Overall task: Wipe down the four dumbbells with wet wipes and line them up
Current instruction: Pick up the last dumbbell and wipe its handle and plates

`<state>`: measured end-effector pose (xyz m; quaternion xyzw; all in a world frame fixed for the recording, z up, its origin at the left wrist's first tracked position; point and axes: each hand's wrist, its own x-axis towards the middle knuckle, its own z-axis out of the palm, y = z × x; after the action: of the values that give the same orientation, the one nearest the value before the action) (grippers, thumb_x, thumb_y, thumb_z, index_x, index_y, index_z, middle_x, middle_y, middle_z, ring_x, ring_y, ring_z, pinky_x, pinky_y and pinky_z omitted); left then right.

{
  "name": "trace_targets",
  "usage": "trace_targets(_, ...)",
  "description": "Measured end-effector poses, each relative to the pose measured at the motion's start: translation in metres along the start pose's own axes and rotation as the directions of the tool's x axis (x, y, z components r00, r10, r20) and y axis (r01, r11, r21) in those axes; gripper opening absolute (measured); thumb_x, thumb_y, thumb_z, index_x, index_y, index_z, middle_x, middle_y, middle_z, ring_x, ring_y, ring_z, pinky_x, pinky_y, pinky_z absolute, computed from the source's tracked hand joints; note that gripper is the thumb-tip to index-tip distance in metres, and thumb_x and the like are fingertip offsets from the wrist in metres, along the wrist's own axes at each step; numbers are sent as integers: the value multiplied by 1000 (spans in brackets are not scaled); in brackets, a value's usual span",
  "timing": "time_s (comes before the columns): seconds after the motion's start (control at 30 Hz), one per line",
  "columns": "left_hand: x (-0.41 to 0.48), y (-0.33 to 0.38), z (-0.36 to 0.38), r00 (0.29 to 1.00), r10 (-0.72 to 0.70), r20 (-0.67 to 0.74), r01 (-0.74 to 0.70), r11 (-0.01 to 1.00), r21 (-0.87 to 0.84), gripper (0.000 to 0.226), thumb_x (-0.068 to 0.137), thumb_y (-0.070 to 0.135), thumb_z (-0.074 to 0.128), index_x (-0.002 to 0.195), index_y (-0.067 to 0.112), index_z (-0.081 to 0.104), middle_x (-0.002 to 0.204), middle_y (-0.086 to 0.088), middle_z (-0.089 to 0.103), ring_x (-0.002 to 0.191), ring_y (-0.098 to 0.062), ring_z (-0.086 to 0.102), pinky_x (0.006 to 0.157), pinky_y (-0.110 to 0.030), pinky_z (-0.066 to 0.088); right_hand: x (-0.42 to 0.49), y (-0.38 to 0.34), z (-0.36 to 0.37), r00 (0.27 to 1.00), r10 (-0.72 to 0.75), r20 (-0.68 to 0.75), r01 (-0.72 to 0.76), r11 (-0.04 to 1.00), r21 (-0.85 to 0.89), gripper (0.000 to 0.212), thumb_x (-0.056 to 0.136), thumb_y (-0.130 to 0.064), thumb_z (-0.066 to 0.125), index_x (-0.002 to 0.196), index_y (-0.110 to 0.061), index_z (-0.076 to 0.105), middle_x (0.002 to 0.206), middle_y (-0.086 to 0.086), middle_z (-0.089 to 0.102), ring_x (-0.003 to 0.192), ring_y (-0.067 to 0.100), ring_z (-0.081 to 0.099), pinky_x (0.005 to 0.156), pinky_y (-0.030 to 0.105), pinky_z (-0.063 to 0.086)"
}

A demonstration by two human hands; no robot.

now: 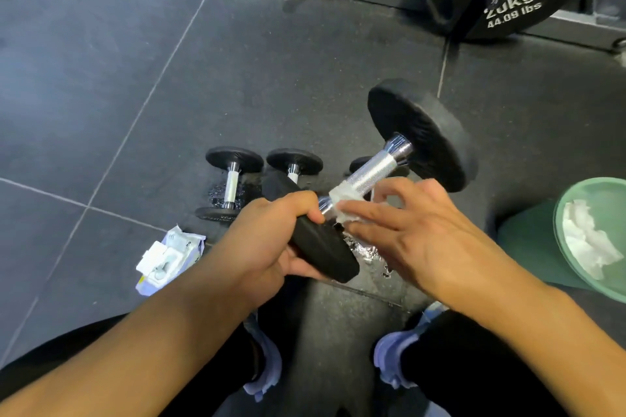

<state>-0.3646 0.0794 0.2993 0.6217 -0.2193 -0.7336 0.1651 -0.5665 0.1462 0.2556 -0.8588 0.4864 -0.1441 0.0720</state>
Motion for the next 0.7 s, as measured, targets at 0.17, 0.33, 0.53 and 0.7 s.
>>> trace_targets(0.17,-2,5,-5,1000,-1,-17,0,999,-33,14,84,-2,60,96,-7,66,92,-27,68,71,-37,76,60,-60,63,-3,-1,-1,844,537,-5,-517,815,263,17,90,-7,68,92,-23,75,87,-3,73,79,19,66,70,22,50)
trace_targets(0.33,-6,4,-6,1000,-15,-1,14,998,-55,14,84,-2,61,96,-9,64,90,-27,69,76,-41,78,61,-57,62,23,-11,4,357,741,569,-370,-447,814,21,103,-7,56,107,-10,76,102,12,80,97,24,77,86,30,61)
trace_targets(0.53,-10,0,0,999,-39,-8,39,996,-84,18,81,-4,65,97,-10,68,96,-31,72,78,-42,78,61,-59,61,32,-21,-4,422,693,584,47,-660,750,43,91,9,32,113,7,69,111,27,75,103,33,76,90,38,61)
trace_targets(0.7,-16,1,4,1000,-3,-21,1,997,-78,5,82,-6,64,86,-8,66,79,-27,70,69,-41,77,58,-57,62,30,-16,-2,497,632,595,160,-740,653,46,96,11,35,136,7,57,129,29,68,123,38,67,107,43,50)
